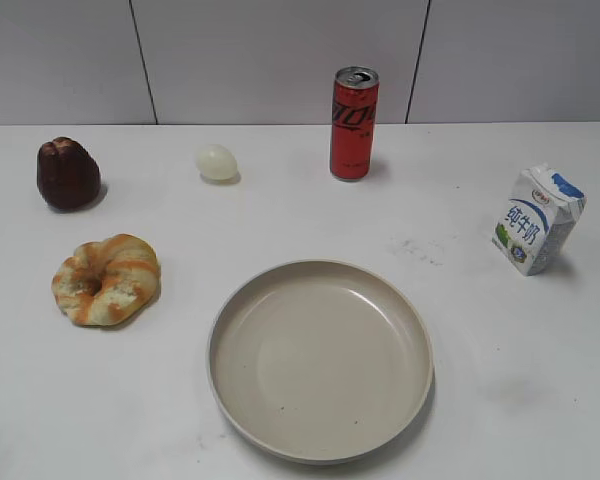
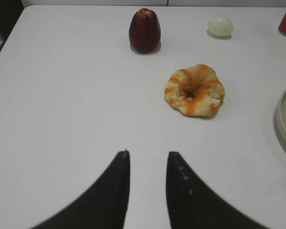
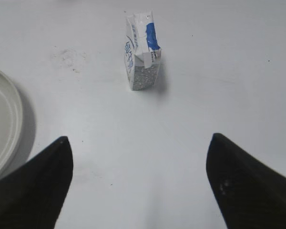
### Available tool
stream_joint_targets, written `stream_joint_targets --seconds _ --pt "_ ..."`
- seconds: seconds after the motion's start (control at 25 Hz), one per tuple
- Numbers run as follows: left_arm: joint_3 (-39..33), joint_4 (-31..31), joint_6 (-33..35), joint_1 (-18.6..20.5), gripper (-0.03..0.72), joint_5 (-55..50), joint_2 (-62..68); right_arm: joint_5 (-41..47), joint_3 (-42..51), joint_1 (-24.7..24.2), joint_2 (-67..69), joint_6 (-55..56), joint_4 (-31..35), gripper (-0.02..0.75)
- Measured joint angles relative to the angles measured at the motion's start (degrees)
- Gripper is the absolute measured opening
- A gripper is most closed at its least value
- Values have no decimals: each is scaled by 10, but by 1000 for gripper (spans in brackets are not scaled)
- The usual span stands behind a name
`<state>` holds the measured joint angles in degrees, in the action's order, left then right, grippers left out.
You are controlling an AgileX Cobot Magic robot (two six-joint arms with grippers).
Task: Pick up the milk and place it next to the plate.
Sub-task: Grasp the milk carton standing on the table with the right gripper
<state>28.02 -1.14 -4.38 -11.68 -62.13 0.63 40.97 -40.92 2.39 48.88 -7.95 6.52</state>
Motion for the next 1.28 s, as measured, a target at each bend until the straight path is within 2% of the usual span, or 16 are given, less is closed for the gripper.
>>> stream_joint_targets --seconds 0.16,0.4,0.68,1.28 --pt "0 0 0 0 209 0 0 9 -99 0 165 -6 -25 670" --pt "0 0 0 0 209 0 0 77 -278 0 385 -40 -26 667" --pt "0 0 0 0 209 0 0 151 -432 0 554 -81 -1 650" --pt "0 0 0 0 209 0 0 172 -458 0 675 -96 4 603"
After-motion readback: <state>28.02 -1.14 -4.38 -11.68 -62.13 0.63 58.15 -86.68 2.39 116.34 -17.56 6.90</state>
